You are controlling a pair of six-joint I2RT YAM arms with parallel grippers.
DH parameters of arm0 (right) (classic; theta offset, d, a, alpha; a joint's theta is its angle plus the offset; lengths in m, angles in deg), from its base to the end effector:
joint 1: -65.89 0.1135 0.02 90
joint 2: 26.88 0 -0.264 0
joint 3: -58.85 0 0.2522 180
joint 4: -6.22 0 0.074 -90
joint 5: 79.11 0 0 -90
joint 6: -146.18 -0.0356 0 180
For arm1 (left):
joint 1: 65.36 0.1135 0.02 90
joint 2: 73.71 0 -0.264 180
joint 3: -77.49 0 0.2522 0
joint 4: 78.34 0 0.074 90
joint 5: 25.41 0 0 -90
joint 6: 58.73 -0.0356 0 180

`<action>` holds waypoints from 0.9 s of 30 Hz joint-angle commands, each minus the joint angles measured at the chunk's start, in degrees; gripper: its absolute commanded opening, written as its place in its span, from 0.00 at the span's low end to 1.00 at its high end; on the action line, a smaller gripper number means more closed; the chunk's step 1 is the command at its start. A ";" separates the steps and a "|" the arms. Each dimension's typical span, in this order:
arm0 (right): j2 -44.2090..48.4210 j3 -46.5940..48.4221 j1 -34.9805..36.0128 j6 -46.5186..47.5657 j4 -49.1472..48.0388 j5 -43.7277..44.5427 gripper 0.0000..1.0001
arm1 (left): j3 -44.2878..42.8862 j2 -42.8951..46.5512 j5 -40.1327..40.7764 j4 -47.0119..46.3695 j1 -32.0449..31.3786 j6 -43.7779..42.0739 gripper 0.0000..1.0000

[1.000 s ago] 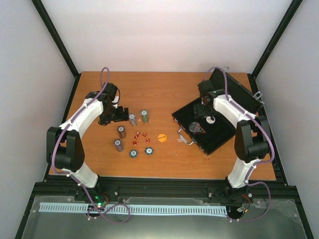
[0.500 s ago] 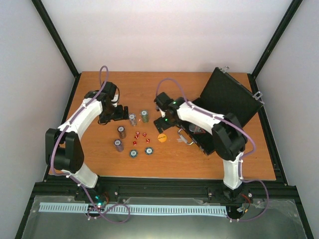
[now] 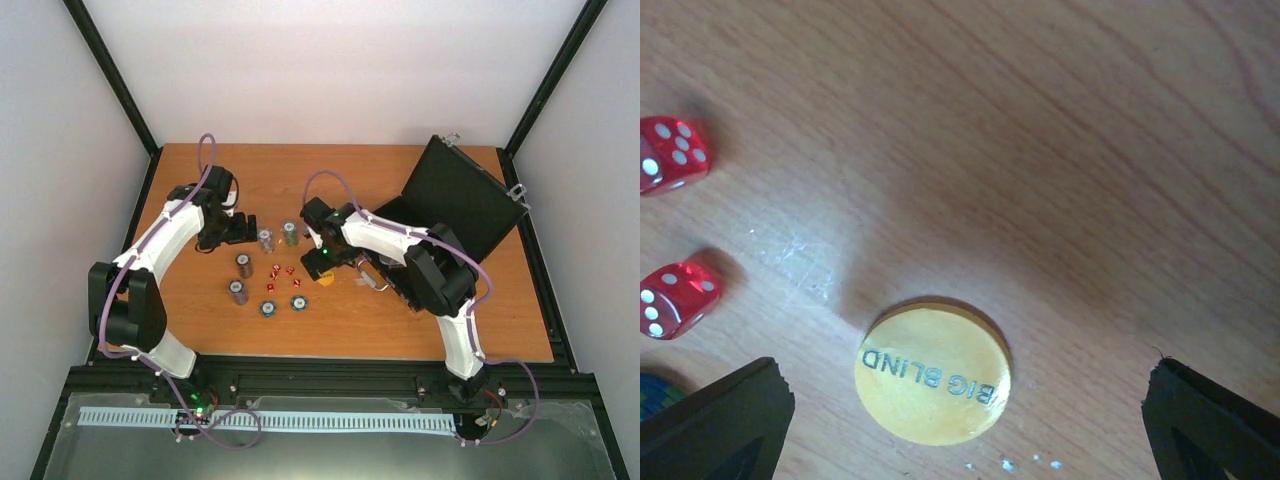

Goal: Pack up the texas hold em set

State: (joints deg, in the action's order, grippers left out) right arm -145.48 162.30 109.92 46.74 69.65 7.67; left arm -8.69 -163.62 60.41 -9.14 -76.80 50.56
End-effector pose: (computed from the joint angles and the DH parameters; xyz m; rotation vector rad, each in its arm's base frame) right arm 0.2945 0.2874 0.1720 -0.8944 2.8443 0.2090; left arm 0.2969 -0.0627 0.2564 -0.1805 2.8601 -0.2148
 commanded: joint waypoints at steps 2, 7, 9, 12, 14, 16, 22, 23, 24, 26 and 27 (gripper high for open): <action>-1.33 -1.17 2.09 -0.29 0.08 -0.72 0.96 | -0.17 1.00 0.14 -0.57 -0.25 -0.33 1.00; -2.77 -1.87 3.37 -0.97 0.10 0.56 0.95 | 0.15 1.02 0.01 -0.56 -0.25 -0.46 1.00; -3.09 -2.12 3.43 -1.39 -0.09 1.35 0.93 | 0.18 1.08 0.22 -0.55 -0.24 -0.53 1.00; -3.46 -2.21 3.43 -1.71 0.07 2.62 0.90 | 0.26 1.19 0.30 -0.44 -0.25 -0.70 1.00; -3.56 -2.48 3.43 -1.88 0.08 2.78 0.88 | 0.26 1.16 0.36 -0.51 -0.25 -0.66 1.00; -3.71 -2.48 3.43 -2.14 0.27 3.20 0.84 | 0.26 1.12 0.32 -0.57 -0.25 -0.66 1.00; -3.54 -2.39 3.43 -2.34 0.91 4.02 0.72 | 0.26 0.89 0.19 -0.77 -0.25 -0.65 1.00; -3.62 -2.36 3.43 -2.37 1.02 3.96 0.68 | 0.29 0.91 0.10 -0.82 -0.25 -0.71 1.00; -3.71 -2.30 3.43 -2.27 1.16 3.83 0.63 | 0.31 0.93 0.06 -0.81 -0.25 -0.72 1.00; -3.74 -2.25 3.43 -2.27 1.30 3.67 0.53 | 0.43 0.97 0.05 -0.91 -0.25 -0.66 1.00; -3.67 -2.31 3.42 -2.28 1.31 3.66 0.50 | 0.52 0.92 0.13 -0.91 -0.24 -0.61 1.00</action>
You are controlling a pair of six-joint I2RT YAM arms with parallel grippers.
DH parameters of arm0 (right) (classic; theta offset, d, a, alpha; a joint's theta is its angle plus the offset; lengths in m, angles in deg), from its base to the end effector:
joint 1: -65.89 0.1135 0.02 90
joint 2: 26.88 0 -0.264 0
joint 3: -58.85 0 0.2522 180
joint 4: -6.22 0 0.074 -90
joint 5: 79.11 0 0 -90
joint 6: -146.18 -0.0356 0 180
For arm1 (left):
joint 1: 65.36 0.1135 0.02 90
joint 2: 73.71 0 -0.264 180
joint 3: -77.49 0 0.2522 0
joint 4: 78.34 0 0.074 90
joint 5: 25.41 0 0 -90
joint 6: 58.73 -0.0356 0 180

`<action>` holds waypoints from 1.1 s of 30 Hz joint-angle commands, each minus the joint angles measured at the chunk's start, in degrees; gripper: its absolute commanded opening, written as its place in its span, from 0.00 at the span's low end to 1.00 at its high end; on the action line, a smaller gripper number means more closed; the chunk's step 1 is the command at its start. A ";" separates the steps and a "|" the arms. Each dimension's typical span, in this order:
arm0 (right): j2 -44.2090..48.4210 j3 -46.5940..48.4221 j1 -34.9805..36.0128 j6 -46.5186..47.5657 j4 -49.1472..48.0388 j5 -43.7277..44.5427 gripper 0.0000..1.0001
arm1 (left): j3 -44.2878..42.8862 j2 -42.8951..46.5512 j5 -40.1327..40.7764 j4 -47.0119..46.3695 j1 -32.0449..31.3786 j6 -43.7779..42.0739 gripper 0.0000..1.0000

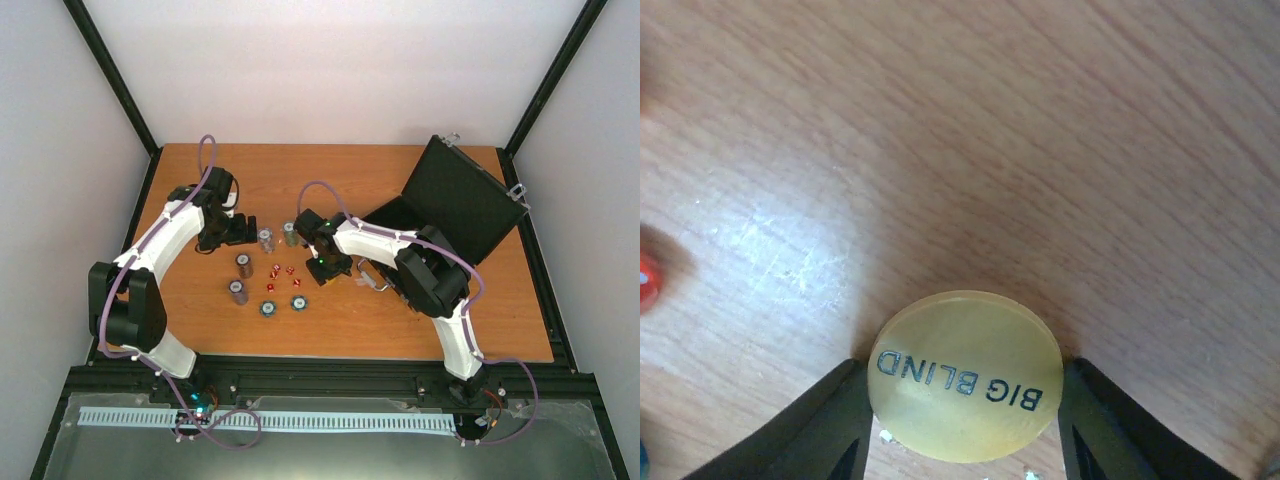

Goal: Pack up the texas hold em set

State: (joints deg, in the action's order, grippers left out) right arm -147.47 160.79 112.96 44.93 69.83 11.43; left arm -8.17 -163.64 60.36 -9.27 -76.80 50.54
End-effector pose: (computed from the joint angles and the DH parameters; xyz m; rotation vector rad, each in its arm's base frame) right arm 0.2782 0.2986 0.1515 -0.9271 2.8719 0.0871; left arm 0.2960 -0.0626 0.2538 -0.1807 2.8674 -0.2137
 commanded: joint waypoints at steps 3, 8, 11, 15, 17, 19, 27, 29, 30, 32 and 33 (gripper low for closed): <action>-1.38 -0.70 0.39 -0.44 1.22 -0.01 0.42 | 0.09 0.92 0.17 -0.73 -0.25 -0.59 1.00; -0.69 0.26 0.35 -0.36 2.01 1.13 0.39 | 0.01 1.14 0.29 -0.67 -0.25 -0.61 1.00; -0.08 2.22 0.30 -0.06 3.15 2.23 0.39 | -0.08 1.06 0.27 -0.70 -0.24 -0.62 1.00; 1.05 5.56 0.22 0.47 5.17 3.77 0.40 | -0.08 1.02 0.35 -0.77 -0.25 -0.60 1.00; 1.65 6.99 0.06 0.76 6.00 4.64 0.40 | 0.05 0.93 0.36 -0.77 -0.25 -0.57 1.00; 2.21 8.10 -0.19 0.99 6.75 5.18 0.40 | 0.09 0.91 0.30 -0.90 -0.25 -0.55 1.00; 5.98 6.66 -5.79 1.09 7.27 9.04 0.41 | 0.44 1.14 0.36 -0.97 -0.25 -0.68 1.00; 7.30 5.40 -8.49 0.97 6.69 8.84 0.41 | 0.53 1.04 0.29 -1.00 -0.25 -0.71 1.00; 8.04 4.55 -9.81 1.02 6.46 8.72 0.41 | 0.53 1.04 0.32 -0.95 -0.25 -0.75 1.00; 9.37 3.64 -11.92 1.37 5.94 8.25 0.42 | 0.58 1.04 0.19 -1.06 -0.24 -0.73 1.00; 9.89 3.42 -12.55 1.77 5.74 8.07 0.45 | 0.61 1.02 0.21 -1.12 -0.25 -0.77 1.00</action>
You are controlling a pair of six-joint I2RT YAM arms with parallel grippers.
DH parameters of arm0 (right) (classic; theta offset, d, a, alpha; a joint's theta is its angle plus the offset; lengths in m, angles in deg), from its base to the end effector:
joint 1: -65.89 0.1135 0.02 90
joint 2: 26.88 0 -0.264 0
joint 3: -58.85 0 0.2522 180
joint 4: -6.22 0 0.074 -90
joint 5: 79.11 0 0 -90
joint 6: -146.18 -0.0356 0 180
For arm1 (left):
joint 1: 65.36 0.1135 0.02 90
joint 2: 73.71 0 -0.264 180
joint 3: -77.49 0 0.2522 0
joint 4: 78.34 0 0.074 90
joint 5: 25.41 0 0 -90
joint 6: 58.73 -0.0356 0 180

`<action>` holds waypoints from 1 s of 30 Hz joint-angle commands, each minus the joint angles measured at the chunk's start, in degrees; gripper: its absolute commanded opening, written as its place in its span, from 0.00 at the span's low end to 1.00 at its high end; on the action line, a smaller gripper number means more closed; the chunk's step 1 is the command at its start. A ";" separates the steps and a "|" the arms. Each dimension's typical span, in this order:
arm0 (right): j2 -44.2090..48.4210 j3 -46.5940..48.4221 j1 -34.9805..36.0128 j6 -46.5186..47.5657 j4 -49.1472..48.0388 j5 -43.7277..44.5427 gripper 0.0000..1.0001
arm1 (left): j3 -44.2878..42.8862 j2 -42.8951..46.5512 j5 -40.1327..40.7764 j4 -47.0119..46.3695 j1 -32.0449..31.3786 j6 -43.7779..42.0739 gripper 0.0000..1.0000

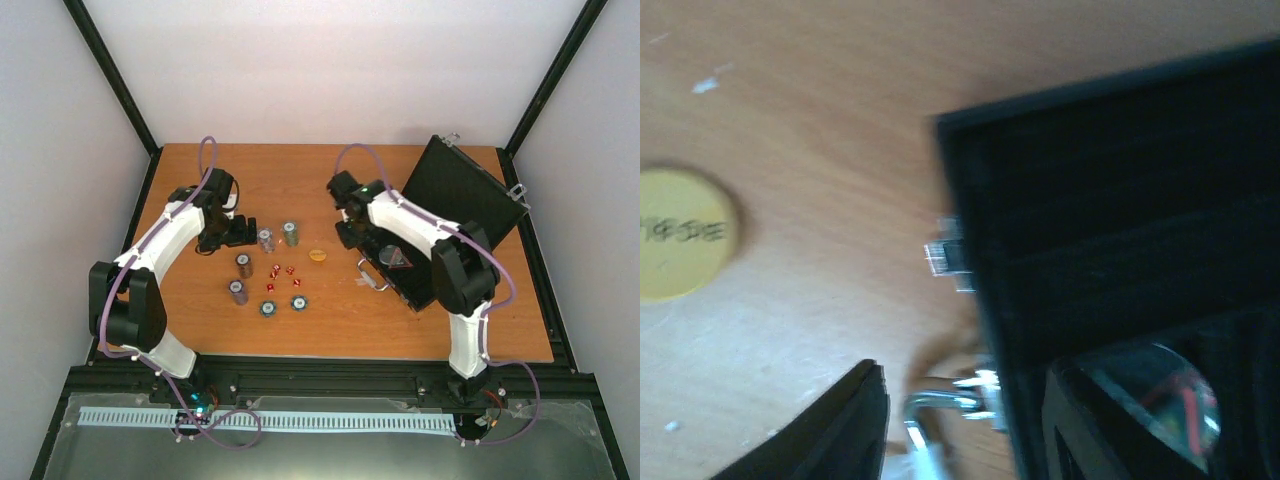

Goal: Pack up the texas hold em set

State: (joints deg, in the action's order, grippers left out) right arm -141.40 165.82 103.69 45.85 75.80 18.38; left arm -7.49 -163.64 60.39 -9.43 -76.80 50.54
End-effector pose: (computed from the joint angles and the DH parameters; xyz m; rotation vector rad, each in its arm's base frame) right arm 0.3220 0.2439 0.2140 -0.6639 2.8060 -0.0397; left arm 0.2949 -0.0623 0.2506 -0.1818 2.8762 -0.2101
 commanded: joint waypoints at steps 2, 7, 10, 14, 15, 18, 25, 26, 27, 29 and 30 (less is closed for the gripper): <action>4.63 -1.85 -3.53 2.31 -0.56 0.46 0.57 | -0.06 0.91 0.14 -1.01 -0.25 -0.74 1.00; 4.13 0.17 -2.73 3.38 -1.13 -3.48 0.99 | -0.30 0.68 -0.19 -1.22 -0.25 -0.42 1.00; 2.41 3.28 -0.95 3.46 -0.52 -3.48 1.00 | -0.65 0.69 -0.05 -1.11 -0.25 -0.38 1.00; -1.75 7.52 1.62 3.30 0.14 -5.23 1.00 | -1.01 0.49 -0.04 -0.91 -0.25 -0.31 1.00; -2.89 8.47 2.11 3.18 0.17 -5.77 1.00 | -1.14 0.47 -0.09 -0.80 -0.25 -0.25 1.00; -6.31 10.39 3.17 2.63 -0.35 -7.31 1.00 | -1.52 0.44 -0.10 -0.50 -0.23 -0.37 1.00; -12.41 11.20 3.57 2.30 -2.79 -9.66 0.99 | -2.25 0.02 0.10 -0.12 -0.25 -0.64 1.00; -13.13 11.47 3.66 2.33 -2.85 -9.64 0.99 | -2.31 -0.02 0.09 -0.06 -0.25 -0.69 1.00; -13.65 11.63 3.76 2.33 -2.94 -9.56 0.98 | -2.38 -0.16 0.10 -0.04 -0.25 -0.72 1.00; -14.75 11.95 3.92 2.33 -3.09 -9.44 0.98 | -2.42 -0.32 0.08 -0.05 -0.25 -0.72 1.00; -15.17 12.03 3.99 2.35 -3.10 -9.40 0.98 | -2.43 -0.33 0.08 -0.07 -0.25 -0.67 1.00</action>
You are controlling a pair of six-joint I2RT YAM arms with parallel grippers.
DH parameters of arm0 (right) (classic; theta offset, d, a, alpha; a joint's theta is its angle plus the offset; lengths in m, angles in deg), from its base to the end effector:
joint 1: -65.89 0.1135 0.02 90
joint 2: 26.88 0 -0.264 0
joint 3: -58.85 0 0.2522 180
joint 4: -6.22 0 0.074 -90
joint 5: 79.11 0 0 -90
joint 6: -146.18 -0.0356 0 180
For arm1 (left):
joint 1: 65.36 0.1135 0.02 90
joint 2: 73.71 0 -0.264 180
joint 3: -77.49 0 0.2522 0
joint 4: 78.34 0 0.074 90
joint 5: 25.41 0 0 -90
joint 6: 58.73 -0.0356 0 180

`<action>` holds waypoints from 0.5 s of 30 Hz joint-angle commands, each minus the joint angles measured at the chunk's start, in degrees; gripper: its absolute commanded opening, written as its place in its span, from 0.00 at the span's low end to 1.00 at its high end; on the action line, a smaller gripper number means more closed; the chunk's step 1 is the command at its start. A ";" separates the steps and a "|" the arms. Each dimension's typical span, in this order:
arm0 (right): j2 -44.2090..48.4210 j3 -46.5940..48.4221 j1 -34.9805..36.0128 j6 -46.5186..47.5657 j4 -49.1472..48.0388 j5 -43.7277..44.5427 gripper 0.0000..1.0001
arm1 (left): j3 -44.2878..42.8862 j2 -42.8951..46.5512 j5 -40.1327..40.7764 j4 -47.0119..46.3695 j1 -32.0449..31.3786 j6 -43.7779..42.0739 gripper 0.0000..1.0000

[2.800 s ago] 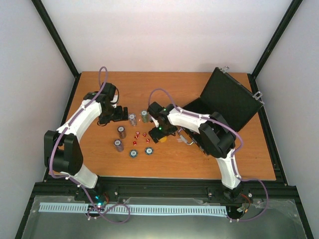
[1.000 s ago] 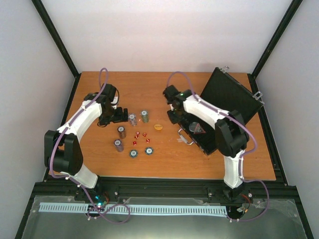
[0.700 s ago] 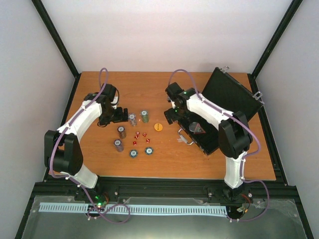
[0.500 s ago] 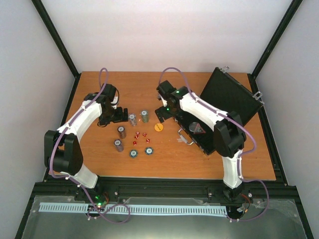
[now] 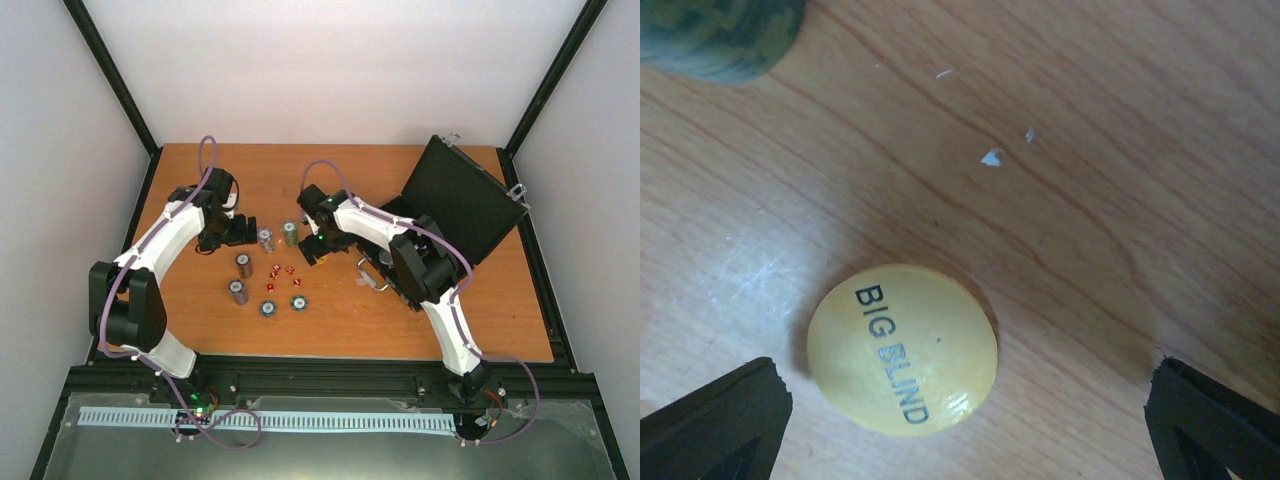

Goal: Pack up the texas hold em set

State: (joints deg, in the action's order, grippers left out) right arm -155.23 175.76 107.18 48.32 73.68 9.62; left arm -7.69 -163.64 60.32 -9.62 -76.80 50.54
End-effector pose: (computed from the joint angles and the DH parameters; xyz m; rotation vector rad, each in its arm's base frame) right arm 0.3392 0.2989 0.1630 -0.8575 2.8444 0.1500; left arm 0.2956 -0.0625 0.2516 -0.1808 2.8697 -0.2140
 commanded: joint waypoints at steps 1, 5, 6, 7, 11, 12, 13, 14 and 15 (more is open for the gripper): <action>-1.73 2.07 0.58 -0.18 -0.96 -0.73 0.97 | -2.22 -0.41 0.14 0.12 -0.25 -0.64 1.00; -2.45 1.80 1.37 -0.10 -1.00 -0.60 0.96 | -1.78 -0.52 0.06 -0.13 -0.25 -0.64 1.00; -2.73 1.72 1.60 -0.13 -1.01 -0.49 0.96 | -1.65 -0.48 0.05 -0.25 -0.25 -0.57 1.00; -2.95 1.74 1.81 -0.14 -0.96 -0.32 0.96 | -1.50 -0.48 0.12 -0.28 -0.25 -0.49 1.00; -3.73 2.30 2.65 -0.54 -0.63 -0.08 0.90 | -1.40 -0.56 -0.08 -0.37 -0.25 -0.47 1.00; -3.72 2.15 2.87 -0.70 -0.61 0.13 0.87 | -1.44 -0.49 -0.04 -0.33 -0.25 -0.46 1.00; -3.81 2.12 3.09 -0.79 -0.54 0.46 0.83 | -1.44 -0.39 0.11 -0.31 -0.25 -0.48 1.00; -3.92 2.14 3.26 -0.84 -0.38 0.89 0.80 | -1.40 -0.36 0.14 -0.33 -0.25 -0.46 1.00; -4.04 2.12 3.45 -0.92 -0.23 1.31 0.76 | -1.36 -0.34 0.08 -0.32 -0.24 -0.46 1.00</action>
State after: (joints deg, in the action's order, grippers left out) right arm -157.38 177.07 109.76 47.92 72.91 10.32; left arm -7.69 -163.67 60.32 -9.62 -76.80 50.56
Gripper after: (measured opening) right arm 0.805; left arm 0.997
